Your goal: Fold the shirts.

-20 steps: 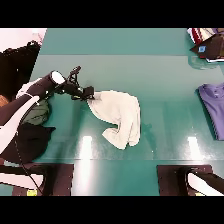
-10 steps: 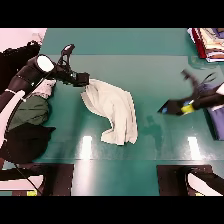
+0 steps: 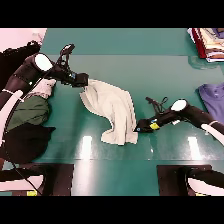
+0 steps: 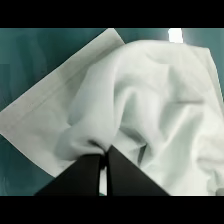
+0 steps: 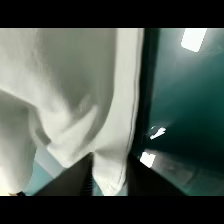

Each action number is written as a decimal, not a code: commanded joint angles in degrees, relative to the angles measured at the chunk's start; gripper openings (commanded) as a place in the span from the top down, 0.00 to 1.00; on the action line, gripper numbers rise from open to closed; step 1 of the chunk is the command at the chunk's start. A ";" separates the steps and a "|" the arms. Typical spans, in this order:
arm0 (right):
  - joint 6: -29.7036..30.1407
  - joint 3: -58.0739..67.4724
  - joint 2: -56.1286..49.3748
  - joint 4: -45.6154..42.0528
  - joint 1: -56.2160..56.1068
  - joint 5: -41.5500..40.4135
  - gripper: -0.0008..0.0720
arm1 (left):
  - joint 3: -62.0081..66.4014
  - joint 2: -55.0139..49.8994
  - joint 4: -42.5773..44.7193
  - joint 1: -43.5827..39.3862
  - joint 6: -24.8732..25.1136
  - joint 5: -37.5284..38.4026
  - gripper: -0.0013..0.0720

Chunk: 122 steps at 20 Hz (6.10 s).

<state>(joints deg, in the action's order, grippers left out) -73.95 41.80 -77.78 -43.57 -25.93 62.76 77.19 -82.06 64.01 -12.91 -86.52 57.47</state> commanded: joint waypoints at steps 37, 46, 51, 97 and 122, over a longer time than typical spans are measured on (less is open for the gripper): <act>-4.79 12.94 20.09 -24.00 10.45 9.20 0.97 | -37.83 31.36 0.66 -22.47 -6.49 1.92 0.81; -4.76 11.76 20.06 -23.98 10.47 8.79 0.97 | -19.63 31.47 8.59 -10.49 -5.88 6.82 0.34; -4.79 11.76 20.06 -23.93 10.45 8.70 0.97 | -17.73 25.46 11.85 8.11 -1.68 7.56 0.34; -7.34 60.57 24.22 -23.50 23.34 24.46 0.97 | 33.62 35.26 -0.59 12.13 2.54 14.62 0.95; 0.81 19.52 9.77 -23.96 18.88 11.47 0.40 | -26.29 33.55 0.48 12.13 5.97 2.89 0.94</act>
<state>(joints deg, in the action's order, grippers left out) -76.25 63.77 -69.28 -67.64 -8.25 74.32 51.09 -48.47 64.45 -0.78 -80.62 60.77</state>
